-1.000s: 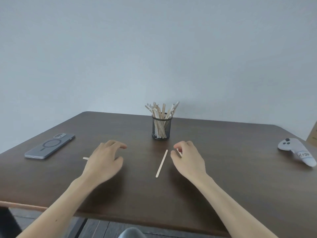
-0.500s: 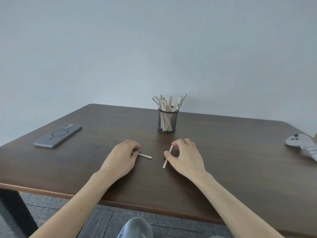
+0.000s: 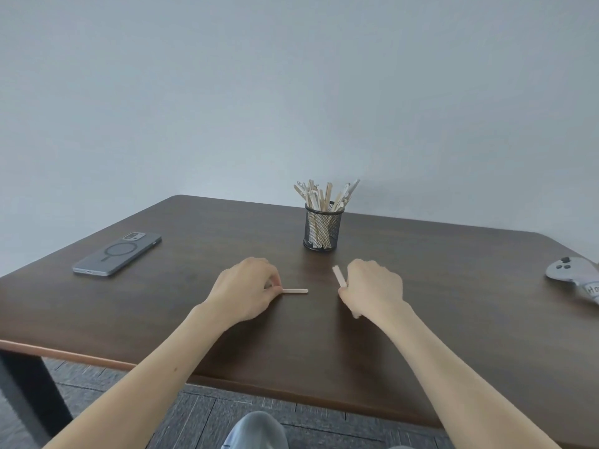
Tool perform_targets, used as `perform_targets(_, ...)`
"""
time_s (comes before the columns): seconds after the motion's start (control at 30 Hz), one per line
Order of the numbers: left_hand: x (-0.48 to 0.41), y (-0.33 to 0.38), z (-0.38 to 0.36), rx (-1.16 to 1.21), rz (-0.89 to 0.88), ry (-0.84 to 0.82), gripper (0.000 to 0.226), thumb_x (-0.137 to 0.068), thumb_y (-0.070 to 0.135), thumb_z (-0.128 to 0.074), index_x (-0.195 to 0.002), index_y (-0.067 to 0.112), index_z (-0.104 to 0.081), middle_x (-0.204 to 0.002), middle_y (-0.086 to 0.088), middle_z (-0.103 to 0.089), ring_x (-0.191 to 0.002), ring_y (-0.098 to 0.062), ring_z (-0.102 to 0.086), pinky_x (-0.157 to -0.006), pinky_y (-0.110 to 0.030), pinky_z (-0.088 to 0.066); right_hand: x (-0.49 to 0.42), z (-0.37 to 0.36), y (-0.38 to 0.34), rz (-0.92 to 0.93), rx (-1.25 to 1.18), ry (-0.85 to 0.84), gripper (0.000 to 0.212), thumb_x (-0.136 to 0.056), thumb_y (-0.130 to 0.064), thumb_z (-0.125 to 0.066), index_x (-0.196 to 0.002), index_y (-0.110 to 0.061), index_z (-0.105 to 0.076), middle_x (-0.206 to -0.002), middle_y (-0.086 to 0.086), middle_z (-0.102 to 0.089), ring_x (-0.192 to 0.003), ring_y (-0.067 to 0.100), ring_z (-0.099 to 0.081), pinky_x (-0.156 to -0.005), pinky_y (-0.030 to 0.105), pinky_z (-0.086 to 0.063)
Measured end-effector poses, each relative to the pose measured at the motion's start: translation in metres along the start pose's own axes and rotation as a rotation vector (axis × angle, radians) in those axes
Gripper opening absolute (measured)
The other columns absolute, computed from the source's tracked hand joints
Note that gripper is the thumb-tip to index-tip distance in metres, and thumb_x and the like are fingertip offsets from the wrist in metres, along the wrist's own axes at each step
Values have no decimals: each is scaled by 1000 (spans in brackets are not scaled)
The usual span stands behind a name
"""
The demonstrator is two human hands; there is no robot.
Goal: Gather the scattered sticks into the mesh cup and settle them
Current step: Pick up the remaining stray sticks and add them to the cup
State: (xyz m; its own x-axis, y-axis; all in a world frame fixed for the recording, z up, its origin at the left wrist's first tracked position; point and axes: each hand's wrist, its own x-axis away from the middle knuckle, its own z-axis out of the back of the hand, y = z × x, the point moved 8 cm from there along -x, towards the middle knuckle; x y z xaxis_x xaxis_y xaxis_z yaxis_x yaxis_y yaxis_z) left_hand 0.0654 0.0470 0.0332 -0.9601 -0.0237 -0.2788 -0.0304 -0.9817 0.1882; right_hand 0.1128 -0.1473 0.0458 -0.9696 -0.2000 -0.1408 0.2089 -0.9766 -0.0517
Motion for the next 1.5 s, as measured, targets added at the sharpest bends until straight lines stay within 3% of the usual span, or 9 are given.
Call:
perform_targets(0.33,-18,9,-13,409,72,71,8,-104,23,-50,-96,23,-54,-86,10,-74,-73,-12,-64,-73,-35,-53,-11,-12,2,-29,-47,-86,32,-98,-34,-48,-112,-10,-64,-118,11,-69,-108,34,-66,-78,34,-44)
perform_targets(0.53,-38,20,-10,846,153,111,21,-104,4,-43,-112,15,-59,-84,3,-71,-61,-17,-62,-78,-41,-60,-21,-10,7,-56,-790,-8,23,-106,-28,-35,-101,-9,-48,-91,7,-60,-72,24,-57,-71,39,-53)
perform_targets(0.73,-55,33,-11,1147,283,145,24,-101,4,-40,-101,9,-63,-72,-3,-55,-38,-10,-49,-71,-47,-56,-30,-15,5,-48,-1126,-27,25,-101,-39,-41,-97,-16,-52,-72,-4,-50,-58,14,-44,-54,27,-33)
perform_targets(0.9,-62,40,-6,1154,182,241,16,-103,15,-51,-100,11,-65,-68,6,-66,-60,-10,-64,-93,-50,-58,-37,-3,8,16,-1171,128,40,-109,-34,-35,-91,-12,-64,-68,-3,-52,-64,25,-66,-58,21,-43)
perform_targets(0.97,-65,41,-3,1114,149,262,11,-102,15,-54,-102,11,-65,-77,6,-77,-79,-10,-72,-97,-40,-55,-39,2,7,56,-1048,168,46,-110,-35,-32,-94,-13,-69,-82,-1,-52,-72,12,-61,-64,12,-41)
perform_targets(1.07,-69,43,-4,970,121,246,6,-100,18,-61,-100,15,-65,-88,5,-82,-95,-12,-75,-94,-34,-54,-45,1,7,90,-787,143,47,-108,-43,-28,-99,-20,-68,-77,-8,-57,-73,7,-60,-72,29,-46)
perform_targets(1.17,-75,37,-5,884,132,225,8,-95,25,-68,-88,25,-72,-89,4,-81,-86,-11,-75,-90,-36,-57,-56,2,11,115,-764,126,43,-108,-40,-33,-100,-19,-70,-70,-8,-59,-74,15,-63,-76,35,-51)
perform_targets(1.37,-104,33,58,911,61,353,15,-88,31,-66,-82,19,-74,-79,2,-80,-82,-29,-75,-84,-52,-61,-90,65,21,208,-861,323,33,-105,-24,-46,-92,-5,-70,-72,1,-66,-54,7,-50,-53,16,-37)
perform_targets(1.5,-125,37,104,916,26,460,15,-97,21,-65,-92,12,-76,-83,-1,-79,-70,-21,-69,-56,-33,-62,-112,103,24,240,-935,402,29,-105,-24,-47,-92,-11,-69,-71,-3,-67,-43,-3,-53,-52,12,-40)
